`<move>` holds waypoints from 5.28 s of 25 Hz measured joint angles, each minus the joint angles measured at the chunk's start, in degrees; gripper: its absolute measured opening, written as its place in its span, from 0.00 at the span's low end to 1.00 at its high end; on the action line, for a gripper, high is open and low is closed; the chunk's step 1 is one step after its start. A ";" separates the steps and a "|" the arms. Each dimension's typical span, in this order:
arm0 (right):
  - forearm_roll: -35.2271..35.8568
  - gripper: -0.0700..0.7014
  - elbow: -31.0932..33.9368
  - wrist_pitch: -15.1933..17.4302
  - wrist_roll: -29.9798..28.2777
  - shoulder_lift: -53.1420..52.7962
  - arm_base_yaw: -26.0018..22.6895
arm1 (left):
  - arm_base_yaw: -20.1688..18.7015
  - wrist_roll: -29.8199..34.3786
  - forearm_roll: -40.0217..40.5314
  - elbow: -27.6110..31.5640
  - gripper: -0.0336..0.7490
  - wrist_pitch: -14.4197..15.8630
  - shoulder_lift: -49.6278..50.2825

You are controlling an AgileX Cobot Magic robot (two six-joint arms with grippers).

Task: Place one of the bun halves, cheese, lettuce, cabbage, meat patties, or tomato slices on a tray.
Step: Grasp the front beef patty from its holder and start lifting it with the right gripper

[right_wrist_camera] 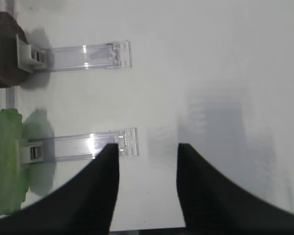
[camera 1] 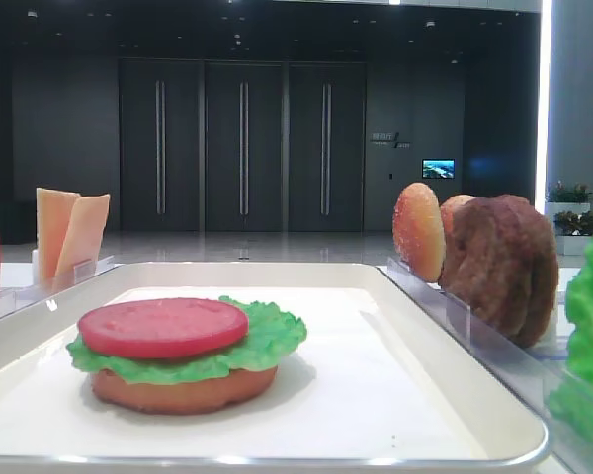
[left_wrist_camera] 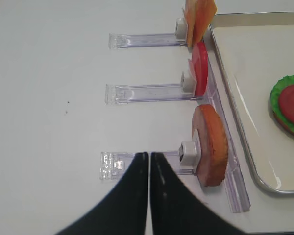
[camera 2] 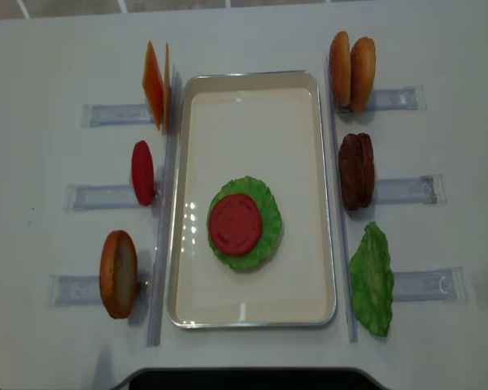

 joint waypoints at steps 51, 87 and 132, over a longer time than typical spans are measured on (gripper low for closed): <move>3.47 0.56 -18.78 -9.32 18.25 35.07 34.03 | 0.00 -1.25 0.00 0.00 0.03 0.00 0.00; 3.17 0.57 -18.78 -13.54 15.85 44.93 32.33 | 0.00 -1.25 0.00 0.11 0.03 0.00 0.00; 5.46 0.57 -16.15 -17.86 9.22 44.88 31.91 | 0.00 -1.25 0.00 0.11 0.03 0.00 0.00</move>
